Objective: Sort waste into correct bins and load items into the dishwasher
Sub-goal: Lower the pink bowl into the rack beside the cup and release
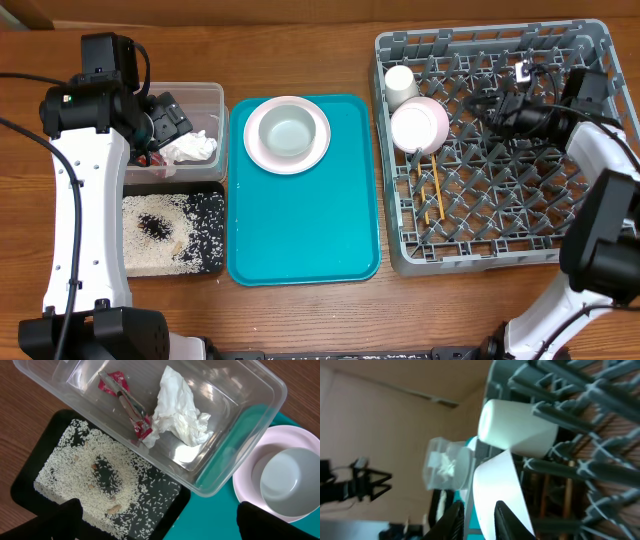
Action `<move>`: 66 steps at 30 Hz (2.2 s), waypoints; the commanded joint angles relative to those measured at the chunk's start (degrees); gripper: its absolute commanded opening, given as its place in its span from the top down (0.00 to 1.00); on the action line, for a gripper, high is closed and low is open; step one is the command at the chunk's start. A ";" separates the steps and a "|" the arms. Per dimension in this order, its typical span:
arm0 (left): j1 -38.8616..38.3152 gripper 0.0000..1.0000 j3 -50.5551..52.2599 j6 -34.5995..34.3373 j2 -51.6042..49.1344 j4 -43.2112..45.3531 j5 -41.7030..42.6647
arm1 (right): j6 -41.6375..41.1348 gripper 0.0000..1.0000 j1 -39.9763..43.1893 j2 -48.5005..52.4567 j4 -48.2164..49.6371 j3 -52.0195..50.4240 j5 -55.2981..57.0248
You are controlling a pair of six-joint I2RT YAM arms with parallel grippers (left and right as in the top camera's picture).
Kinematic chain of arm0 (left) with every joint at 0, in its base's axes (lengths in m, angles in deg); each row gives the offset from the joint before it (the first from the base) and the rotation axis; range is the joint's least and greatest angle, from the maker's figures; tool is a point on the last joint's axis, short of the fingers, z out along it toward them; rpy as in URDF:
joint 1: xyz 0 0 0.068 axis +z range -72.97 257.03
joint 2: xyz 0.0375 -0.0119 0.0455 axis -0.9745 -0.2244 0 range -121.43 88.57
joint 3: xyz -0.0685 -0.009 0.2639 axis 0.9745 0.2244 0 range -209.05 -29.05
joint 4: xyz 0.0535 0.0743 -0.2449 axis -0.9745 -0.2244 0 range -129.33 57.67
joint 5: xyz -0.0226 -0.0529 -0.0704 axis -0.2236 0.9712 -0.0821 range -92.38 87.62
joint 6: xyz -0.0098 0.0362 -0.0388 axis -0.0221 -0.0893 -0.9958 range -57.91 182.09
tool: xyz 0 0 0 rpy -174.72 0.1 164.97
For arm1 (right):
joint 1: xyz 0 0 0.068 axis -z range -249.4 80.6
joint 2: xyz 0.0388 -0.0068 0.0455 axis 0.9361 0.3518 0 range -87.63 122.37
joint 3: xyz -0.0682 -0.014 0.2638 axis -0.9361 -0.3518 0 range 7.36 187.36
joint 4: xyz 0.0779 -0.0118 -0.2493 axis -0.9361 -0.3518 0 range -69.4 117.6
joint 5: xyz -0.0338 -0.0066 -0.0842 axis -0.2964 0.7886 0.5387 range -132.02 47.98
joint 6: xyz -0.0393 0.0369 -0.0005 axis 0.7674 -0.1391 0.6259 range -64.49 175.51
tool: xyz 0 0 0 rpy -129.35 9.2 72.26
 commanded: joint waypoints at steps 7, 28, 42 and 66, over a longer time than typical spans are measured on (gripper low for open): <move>0.20 0.00 -0.83 0.44 -0.33 0.09 -0.37 | 0.87 0.78 -10.03 -20.00 -10.80 0.33 33.92; 0.20 0.00 -0.83 0.44 -0.33 0.07 -0.37 | 4.17 0.74 -29.44 -14.45 -15.54 0.26 66.42; 0.20 0.00 -0.83 0.44 -0.33 0.07 -0.37 | 4.20 0.96 -29.55 -12.66 -15.98 0.26 60.92; 0.20 0.00 -0.83 0.44 -0.33 0.07 -0.37 | 4.17 0.89 -29.55 -16.87 -14.80 6.78 62.23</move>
